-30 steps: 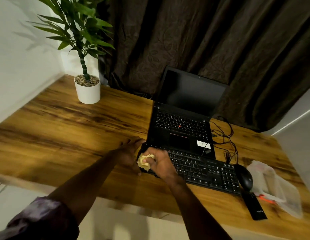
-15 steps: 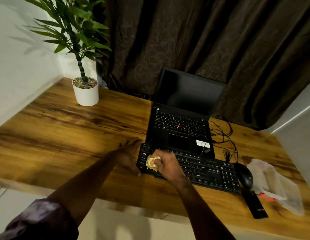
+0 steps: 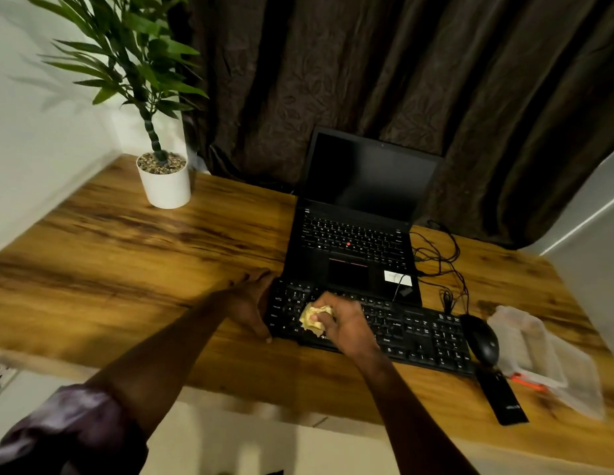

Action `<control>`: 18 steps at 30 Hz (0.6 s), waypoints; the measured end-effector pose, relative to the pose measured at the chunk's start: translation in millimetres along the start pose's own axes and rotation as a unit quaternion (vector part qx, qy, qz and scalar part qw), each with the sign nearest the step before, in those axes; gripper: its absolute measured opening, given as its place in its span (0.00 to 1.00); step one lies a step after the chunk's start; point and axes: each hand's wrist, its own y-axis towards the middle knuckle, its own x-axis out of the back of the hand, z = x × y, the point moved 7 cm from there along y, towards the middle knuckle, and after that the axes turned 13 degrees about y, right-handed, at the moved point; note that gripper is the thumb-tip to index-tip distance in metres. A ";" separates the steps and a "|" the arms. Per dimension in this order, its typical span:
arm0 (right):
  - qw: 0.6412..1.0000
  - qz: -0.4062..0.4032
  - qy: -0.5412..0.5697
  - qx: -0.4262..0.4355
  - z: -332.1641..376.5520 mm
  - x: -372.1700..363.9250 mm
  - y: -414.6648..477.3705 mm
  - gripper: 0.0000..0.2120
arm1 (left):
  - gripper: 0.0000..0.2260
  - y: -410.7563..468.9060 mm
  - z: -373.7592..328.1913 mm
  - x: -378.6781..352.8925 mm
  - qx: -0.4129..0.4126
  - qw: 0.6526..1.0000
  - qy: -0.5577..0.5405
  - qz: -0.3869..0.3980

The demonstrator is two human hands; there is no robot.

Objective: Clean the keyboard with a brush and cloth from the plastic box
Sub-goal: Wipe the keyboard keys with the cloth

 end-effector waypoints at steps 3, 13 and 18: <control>1.000 0.021 0.015 0.014 10.0 -13.3 13.1 0.08 | 0.68 -4.0 -12.0 1.3 0.020 1.000 0.000 0.005; 0.999 0.020 0.026 0.000 -38.5 46.1 -11.3 0.07 | 0.65 3.4 -31.2 3.4 0.002 0.998 0.043 -0.046; 0.999 0.034 0.035 -0.007 -25.5 45.3 -11.7 0.07 | 0.65 1.1 -42.8 11.5 0.024 0.994 0.097 -0.048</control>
